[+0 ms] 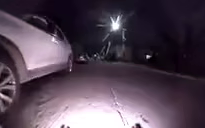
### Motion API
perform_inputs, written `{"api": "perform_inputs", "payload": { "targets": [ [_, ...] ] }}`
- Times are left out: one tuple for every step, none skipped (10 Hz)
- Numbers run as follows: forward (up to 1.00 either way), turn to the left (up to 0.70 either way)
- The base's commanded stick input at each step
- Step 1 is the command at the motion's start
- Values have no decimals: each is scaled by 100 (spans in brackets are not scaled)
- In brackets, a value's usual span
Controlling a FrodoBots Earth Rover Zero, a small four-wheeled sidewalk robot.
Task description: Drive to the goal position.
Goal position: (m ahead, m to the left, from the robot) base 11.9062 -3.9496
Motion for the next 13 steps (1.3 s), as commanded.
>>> {"api": "perform_inputs", "payload": {
  "targets": [
    [85,0],
    [85,0],
    [85,0],
    [85,0],
    [85,0],
    [85,0],
    [85,0],
    [85,0],
    [85,0],
    [85,0],
    [85,0],
    [85,0],
    [85,0]
  ]
}}
